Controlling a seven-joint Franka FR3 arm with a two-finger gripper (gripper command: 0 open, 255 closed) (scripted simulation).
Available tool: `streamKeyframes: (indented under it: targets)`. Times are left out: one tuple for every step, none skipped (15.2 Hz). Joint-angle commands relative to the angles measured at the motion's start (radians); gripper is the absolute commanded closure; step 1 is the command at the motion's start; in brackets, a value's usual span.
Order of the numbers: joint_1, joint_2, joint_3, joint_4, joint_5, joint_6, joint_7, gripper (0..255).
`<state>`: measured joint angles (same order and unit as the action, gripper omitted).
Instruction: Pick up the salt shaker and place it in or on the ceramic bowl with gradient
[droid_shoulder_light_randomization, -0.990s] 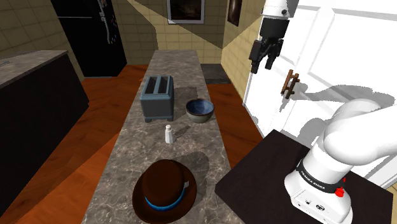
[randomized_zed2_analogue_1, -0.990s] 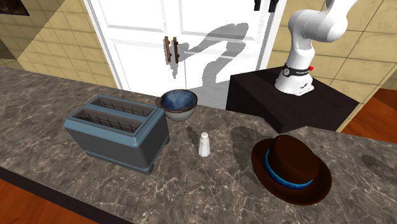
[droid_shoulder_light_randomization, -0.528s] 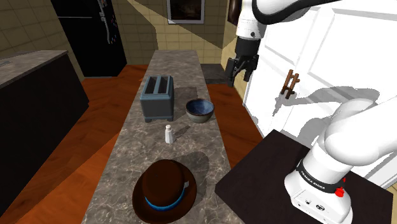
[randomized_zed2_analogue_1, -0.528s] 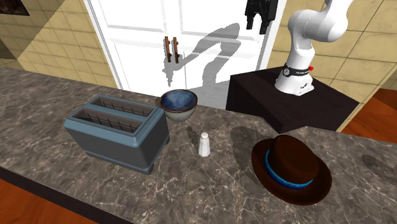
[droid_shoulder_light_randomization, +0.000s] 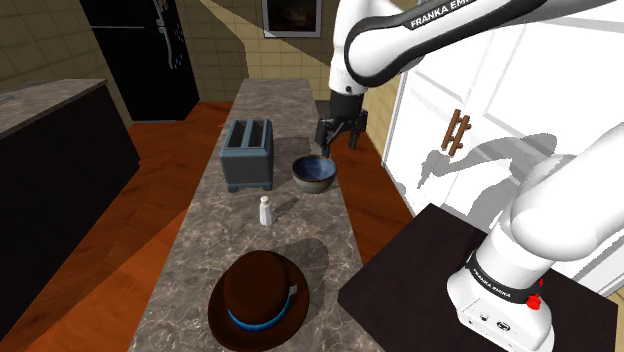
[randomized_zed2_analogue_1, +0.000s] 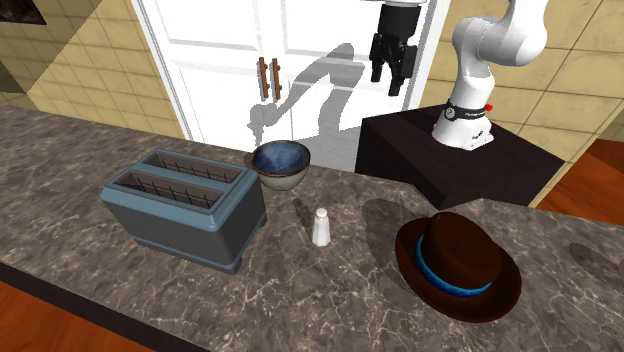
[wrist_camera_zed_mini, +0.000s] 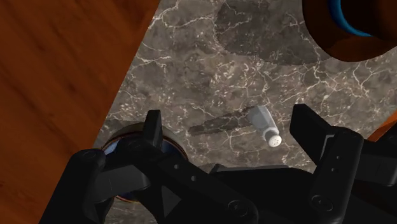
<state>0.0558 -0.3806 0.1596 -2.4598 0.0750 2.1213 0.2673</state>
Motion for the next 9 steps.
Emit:
streamKeyframes:
  targets:
    - [0.002,0.062,0.026,0.008,-0.011,0.060,0.039,0]
    - [0.001,0.101,0.039,0.022,-0.021,0.087,0.060,0]
    - [0.000,0.139,0.050,0.036,-0.033,0.113,0.082,0]
    - [-0.001,0.179,0.062,0.052,-0.047,0.138,0.104,0]
    - [-0.002,0.219,0.072,0.070,-0.064,0.161,0.128,0]
    - [-0.002,0.259,0.082,0.089,-0.082,0.183,0.153,0]
    - [-0.002,0.300,0.090,0.110,-0.102,0.203,0.178,0]
    - [-0.001,0.341,0.097,0.132,-0.124,0.221,0.205,0]
    - [0.001,0.382,0.102,0.155,-0.148,0.238,0.232,0]
